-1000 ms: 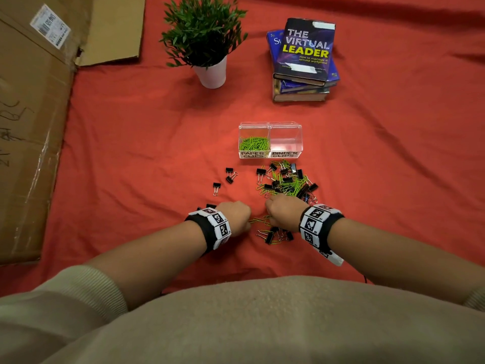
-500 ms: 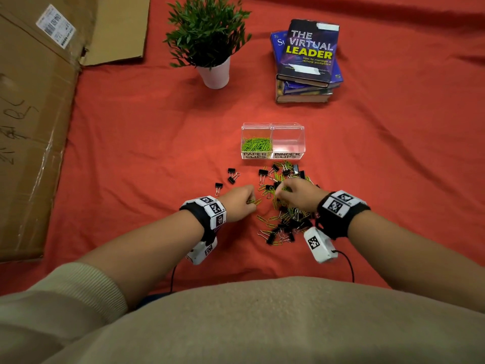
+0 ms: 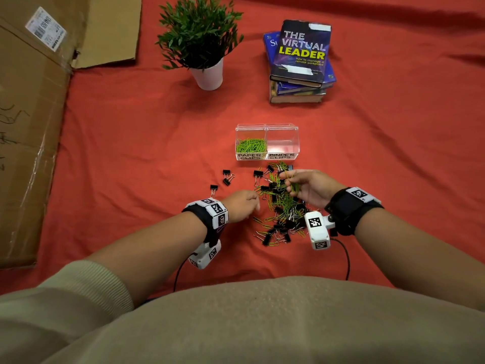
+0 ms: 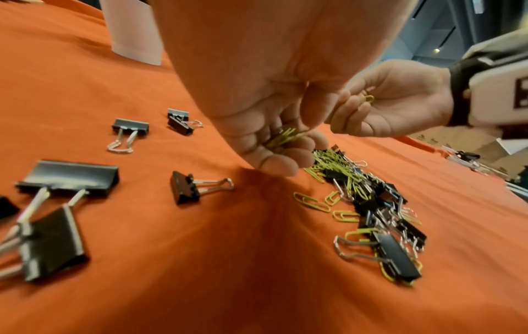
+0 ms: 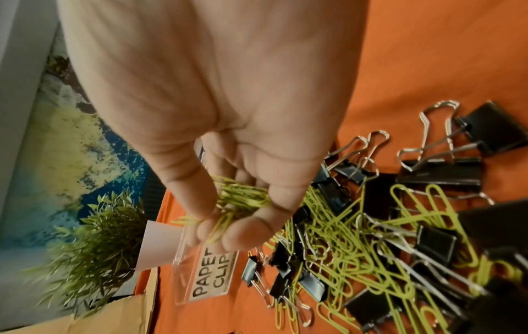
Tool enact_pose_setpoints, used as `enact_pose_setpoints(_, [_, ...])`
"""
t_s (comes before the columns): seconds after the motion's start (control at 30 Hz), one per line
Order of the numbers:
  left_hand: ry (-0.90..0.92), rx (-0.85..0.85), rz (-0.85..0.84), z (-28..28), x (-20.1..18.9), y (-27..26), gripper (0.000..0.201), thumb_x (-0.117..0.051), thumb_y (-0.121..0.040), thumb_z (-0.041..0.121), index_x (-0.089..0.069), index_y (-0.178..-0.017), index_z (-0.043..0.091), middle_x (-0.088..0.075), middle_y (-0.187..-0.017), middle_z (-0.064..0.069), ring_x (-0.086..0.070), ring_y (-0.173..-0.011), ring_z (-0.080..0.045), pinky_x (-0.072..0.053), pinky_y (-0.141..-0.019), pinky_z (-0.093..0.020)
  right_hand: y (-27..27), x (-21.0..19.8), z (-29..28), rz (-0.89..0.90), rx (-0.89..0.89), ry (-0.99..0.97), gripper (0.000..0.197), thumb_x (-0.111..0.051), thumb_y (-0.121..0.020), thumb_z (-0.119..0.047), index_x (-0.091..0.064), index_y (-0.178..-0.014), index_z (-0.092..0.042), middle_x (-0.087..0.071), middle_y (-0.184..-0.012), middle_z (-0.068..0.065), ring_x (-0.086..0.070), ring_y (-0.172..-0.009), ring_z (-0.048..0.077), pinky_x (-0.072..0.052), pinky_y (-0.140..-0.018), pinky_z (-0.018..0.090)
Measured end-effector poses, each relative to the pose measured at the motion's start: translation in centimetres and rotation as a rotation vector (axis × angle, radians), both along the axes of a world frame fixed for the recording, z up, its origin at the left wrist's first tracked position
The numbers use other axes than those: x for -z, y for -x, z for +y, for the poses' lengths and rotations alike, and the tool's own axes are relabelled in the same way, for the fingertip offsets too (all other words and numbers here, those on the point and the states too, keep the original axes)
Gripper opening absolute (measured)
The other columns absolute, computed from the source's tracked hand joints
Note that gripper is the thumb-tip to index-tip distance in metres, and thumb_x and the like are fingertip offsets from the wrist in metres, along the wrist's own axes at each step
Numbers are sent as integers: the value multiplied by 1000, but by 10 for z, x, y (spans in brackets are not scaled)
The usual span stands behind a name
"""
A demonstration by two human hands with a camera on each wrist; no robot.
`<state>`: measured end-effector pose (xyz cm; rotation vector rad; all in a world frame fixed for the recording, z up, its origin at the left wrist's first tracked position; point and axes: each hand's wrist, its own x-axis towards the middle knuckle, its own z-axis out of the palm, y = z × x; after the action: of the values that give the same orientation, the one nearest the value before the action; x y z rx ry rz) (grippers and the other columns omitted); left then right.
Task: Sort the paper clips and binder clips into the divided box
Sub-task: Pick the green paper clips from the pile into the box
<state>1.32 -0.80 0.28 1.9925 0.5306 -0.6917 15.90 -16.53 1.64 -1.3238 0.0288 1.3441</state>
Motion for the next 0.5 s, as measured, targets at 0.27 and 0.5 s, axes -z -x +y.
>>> enact_pose_setpoints(0.27, [-397, 464, -126, -16, 16, 6, 13, -56, -87, 23, -55, -96, 14, -64, -102, -8, -60, -94, -27, -46, -76, -34, -2, -2, 2, -265, -268, 275, 24, -40, -95, -12, -56, -77, -7, -52, -66, 4, -46, -54, 15, -37, -50, 25])
enact_pose_setpoints(0.5, [-504, 592, -87, -16, 23, 9, 22, -54, -91, 25, -53, -107, 11, -62, -113, -12, -59, -104, -33, -47, -83, -39, 5, -5, 1, -982, -809, 459, 14, -48, -93, -14, -61, -98, -11, -47, -68, -11, -41, -53, 3, -32, -47, 16])
